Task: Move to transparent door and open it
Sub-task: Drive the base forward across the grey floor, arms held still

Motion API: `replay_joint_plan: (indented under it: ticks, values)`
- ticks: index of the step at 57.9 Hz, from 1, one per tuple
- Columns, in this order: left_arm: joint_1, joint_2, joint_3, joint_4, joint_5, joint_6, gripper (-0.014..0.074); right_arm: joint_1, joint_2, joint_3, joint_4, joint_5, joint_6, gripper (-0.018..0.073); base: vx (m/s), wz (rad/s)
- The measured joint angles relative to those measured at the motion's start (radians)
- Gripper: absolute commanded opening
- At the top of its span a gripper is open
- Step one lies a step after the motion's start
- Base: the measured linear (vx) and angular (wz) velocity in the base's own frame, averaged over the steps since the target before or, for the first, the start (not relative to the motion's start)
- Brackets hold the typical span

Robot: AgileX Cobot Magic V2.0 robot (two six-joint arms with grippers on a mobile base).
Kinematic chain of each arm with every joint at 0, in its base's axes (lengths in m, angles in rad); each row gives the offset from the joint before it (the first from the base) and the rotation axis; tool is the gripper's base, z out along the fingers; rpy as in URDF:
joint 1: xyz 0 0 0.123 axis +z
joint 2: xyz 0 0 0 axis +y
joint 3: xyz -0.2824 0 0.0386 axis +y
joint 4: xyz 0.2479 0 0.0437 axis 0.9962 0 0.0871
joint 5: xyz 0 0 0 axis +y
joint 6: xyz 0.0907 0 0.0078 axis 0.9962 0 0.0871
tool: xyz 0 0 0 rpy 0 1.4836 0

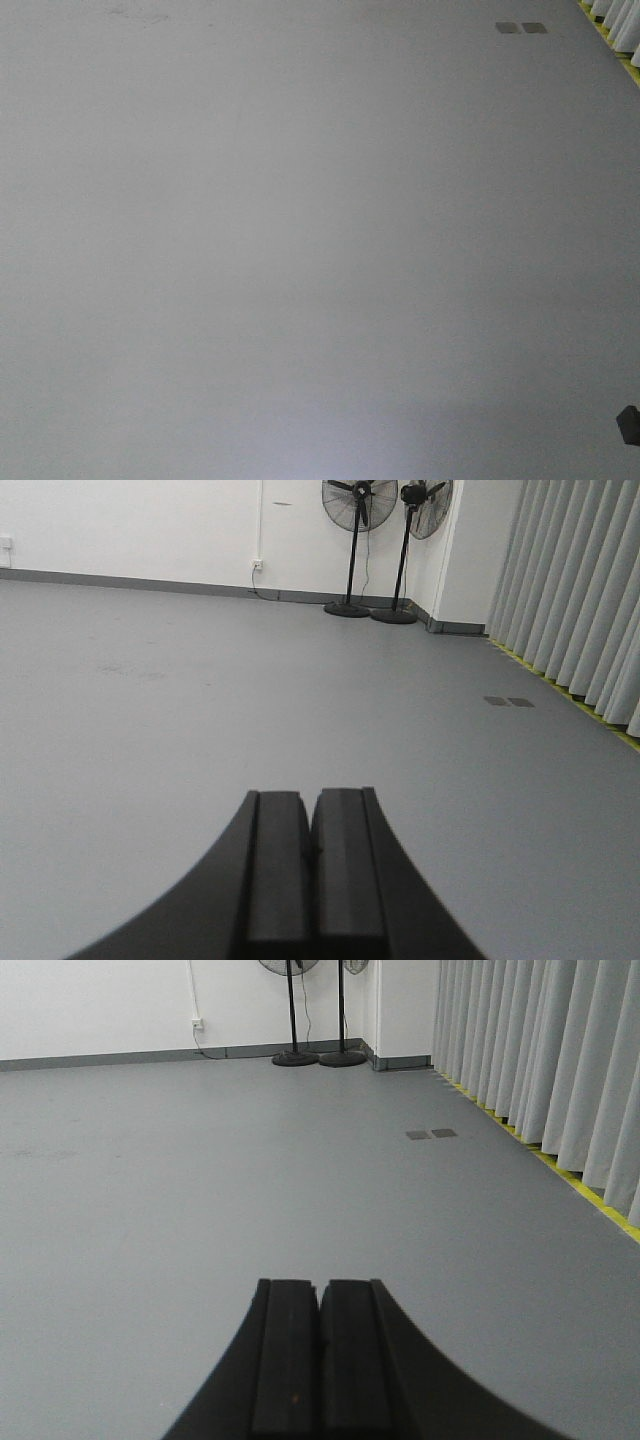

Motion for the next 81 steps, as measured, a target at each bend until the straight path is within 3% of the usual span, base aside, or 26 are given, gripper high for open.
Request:
replay_joint_plan:
  ticks: [42,81]
  values:
    - [0.000,0.000,0.000,0.000,0.000,0.000,-0.0006,0.001,0.000,0.000,0.000,0.000,0.000,-0.0009,0.18,0.01]
    - [0.000,0.000,0.000,-0.001,0.000,0.000,-0.0006,0.001,0.000,0.000,0.000,0.000,0.000,-0.0009,0.47,0.09]
